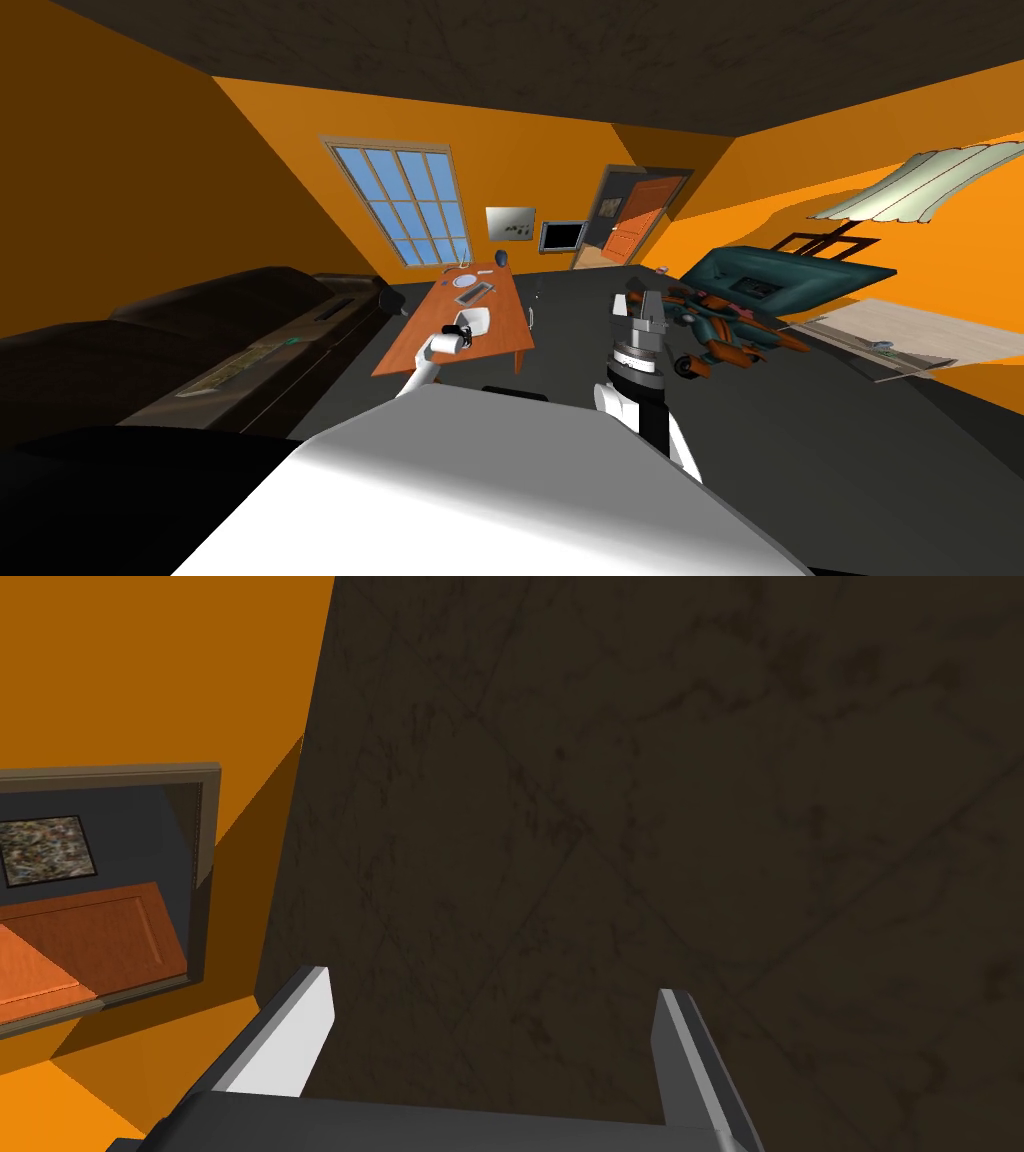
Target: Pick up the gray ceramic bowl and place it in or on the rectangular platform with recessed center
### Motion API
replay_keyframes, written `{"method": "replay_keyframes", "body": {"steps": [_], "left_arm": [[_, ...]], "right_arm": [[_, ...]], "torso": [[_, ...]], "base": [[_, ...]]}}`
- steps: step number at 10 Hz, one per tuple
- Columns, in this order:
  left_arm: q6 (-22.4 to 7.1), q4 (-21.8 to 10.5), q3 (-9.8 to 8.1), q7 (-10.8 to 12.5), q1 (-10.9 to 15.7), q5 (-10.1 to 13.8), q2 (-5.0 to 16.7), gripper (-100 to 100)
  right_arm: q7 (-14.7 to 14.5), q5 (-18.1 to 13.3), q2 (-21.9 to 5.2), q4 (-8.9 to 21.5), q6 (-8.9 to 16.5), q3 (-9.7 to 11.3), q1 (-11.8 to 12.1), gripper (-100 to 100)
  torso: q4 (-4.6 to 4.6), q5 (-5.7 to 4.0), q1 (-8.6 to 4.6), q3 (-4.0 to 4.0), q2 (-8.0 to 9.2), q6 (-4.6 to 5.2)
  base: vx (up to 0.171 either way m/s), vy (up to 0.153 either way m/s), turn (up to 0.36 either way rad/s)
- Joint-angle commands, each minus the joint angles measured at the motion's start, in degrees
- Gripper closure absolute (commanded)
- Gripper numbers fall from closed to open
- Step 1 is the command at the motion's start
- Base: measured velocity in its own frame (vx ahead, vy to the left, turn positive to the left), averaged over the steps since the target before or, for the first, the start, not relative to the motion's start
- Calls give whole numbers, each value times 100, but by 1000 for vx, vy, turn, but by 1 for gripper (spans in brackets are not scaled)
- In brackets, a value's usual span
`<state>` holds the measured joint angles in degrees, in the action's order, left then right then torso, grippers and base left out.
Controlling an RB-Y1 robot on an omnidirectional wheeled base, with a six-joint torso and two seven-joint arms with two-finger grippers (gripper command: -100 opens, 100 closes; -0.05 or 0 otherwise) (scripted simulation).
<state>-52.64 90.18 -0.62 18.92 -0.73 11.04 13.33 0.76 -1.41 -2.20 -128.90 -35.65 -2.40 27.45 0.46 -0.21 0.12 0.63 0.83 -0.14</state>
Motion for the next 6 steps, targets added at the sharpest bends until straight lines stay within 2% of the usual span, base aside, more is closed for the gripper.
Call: {"method": "replay_keyframes", "body": {"steps": [1, 3, 5, 6], "left_arm": [[-6, -186, -146, -31, 147, 121, 138, 100], [-70, -474, -346, -61, 368, 306, 355, 100], [-137, -786, -554, -88, 608, 515, 606, 100], [-137, -830, -554, -88, 608, 515, 606, 100]], "right_arm": [[0, 0, 0, 0, 0, 0, 0, 0], [0, 0, 0, 0, 0, 0, 0, 0], [0, 0, -1, 0, 0, -1, 0, 0], [0, 0, -1, 0, 0, -1, 0, 0]], "torso": [[0, 0, 0, 0, 0, 0], [6, -3, 6, 3, 0, -3], [11, -5, 20, 13, 15, -10], [20, -7, 21, 20, 20, -6]], "base": [[-94, 59, -14], [-97, 88, -33], [-125, 130, -63], [-77, 88, -27]]}}
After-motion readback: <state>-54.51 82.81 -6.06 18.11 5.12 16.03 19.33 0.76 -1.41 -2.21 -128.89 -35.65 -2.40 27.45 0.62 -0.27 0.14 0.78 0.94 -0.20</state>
